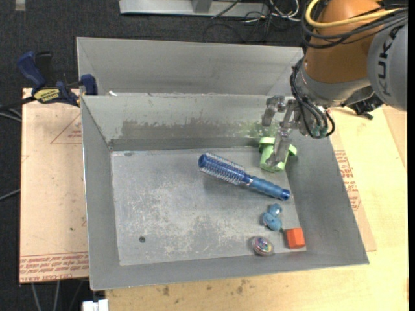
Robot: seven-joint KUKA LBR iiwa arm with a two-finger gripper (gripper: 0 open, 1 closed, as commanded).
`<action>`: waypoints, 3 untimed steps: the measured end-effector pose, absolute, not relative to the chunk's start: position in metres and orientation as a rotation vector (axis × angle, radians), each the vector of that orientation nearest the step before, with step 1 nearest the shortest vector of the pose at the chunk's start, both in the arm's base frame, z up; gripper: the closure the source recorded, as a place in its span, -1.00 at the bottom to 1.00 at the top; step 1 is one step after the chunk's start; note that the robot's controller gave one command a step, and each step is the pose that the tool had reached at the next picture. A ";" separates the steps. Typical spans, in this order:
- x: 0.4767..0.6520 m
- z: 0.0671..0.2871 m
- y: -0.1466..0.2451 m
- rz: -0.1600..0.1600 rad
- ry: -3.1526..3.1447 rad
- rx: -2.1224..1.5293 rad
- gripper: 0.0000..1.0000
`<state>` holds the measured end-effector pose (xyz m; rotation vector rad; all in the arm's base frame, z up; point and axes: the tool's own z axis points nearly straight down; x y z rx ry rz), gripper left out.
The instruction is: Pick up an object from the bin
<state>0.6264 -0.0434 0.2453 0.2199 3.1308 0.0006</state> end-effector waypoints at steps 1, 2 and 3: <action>0.634 0.084 -0.040 0.001 3.088 0.579 -1.00; 0.594 0.137 -0.073 0.000 3.067 0.669 -1.00; 0.547 0.066 -0.072 0.000 3.098 0.570 -1.00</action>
Offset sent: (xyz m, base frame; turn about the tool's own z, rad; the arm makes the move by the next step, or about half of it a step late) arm 0.0072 0.0035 -0.1586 0.2314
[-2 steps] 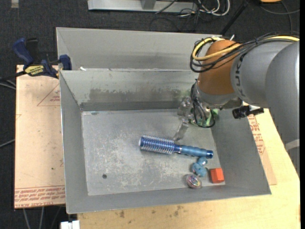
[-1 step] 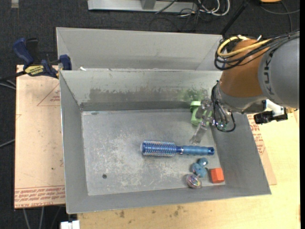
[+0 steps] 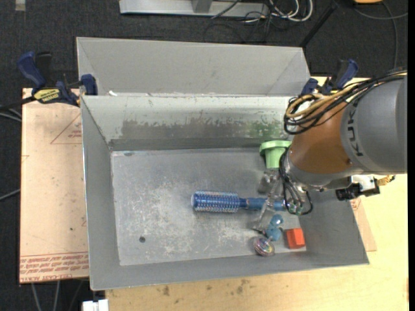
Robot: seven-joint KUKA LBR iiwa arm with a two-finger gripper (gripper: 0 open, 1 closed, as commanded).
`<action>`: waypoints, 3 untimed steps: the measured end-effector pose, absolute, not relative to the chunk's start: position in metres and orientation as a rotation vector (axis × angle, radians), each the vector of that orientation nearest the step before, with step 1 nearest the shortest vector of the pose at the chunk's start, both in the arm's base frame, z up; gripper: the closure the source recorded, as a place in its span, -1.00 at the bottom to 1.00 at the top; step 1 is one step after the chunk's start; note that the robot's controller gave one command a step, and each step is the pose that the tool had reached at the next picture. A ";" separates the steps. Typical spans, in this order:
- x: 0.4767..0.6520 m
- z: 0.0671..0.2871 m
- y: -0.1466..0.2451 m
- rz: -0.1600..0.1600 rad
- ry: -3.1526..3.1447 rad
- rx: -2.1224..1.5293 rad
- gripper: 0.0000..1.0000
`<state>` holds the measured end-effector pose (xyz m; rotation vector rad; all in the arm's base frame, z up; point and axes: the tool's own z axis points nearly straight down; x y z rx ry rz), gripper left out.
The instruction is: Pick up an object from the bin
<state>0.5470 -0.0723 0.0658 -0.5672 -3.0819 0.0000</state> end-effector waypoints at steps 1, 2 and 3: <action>0.550 0.070 -0.072 -0.001 -3.090 -0.568 1.00; 0.550 0.070 -0.072 -0.001 -3.090 -0.568 1.00; 0.544 0.232 -0.053 -0.002 -3.094 -0.583 1.00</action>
Offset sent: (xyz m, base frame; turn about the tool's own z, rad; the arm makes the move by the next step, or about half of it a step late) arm 0.0000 0.0000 0.0000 0.0000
